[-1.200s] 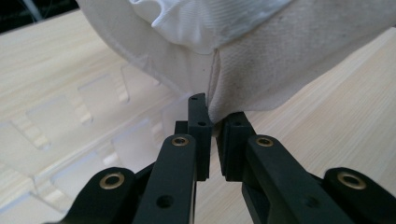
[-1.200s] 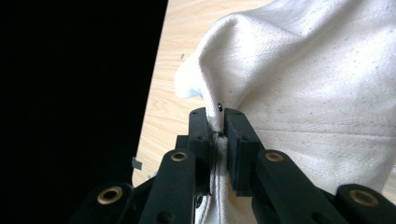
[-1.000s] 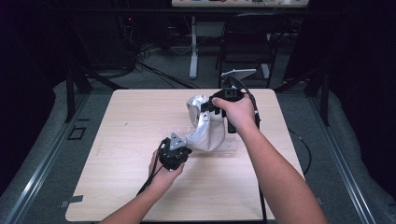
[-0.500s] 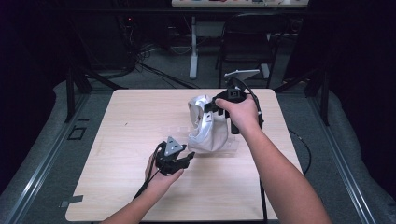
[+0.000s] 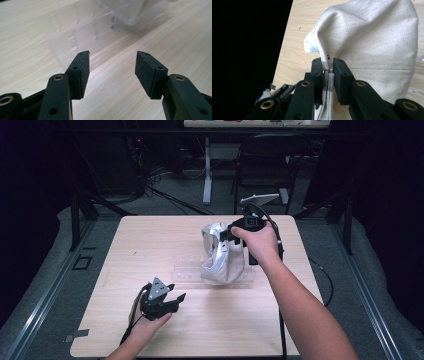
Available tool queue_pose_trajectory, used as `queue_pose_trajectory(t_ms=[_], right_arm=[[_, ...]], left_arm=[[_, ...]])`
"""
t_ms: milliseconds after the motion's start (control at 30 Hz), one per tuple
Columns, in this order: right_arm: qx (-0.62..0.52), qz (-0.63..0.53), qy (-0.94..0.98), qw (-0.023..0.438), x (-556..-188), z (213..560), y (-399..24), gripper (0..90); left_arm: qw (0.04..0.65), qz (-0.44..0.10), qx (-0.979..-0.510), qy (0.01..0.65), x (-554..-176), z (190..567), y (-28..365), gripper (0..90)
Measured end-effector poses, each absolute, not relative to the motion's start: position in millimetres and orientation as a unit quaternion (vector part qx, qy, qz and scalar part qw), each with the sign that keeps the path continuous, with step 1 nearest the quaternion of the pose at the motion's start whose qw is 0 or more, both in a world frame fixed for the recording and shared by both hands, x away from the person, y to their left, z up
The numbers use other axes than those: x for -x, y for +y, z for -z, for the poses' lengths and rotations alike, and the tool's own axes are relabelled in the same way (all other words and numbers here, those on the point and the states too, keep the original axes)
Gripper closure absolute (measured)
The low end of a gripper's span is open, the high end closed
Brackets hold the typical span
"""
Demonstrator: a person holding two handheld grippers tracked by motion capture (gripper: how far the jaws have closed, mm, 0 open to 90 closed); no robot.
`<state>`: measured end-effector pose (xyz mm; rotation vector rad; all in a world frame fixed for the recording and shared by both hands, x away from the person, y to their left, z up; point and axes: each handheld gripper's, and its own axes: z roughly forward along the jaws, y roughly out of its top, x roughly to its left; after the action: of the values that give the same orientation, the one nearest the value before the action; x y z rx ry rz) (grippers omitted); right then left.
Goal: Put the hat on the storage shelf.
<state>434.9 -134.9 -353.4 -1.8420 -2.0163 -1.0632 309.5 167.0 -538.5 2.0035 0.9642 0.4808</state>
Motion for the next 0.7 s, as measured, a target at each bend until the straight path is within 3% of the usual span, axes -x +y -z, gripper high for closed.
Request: queue_pose_trajectory(t_ms=[700], right_arm=[[0.610, 0.366, -0.698, 0.077, -423, 337, -140, 63.5]], left_arm=[[0.409, -0.190, -0.791, 0.415, -321, 548, 181, 45.1]])
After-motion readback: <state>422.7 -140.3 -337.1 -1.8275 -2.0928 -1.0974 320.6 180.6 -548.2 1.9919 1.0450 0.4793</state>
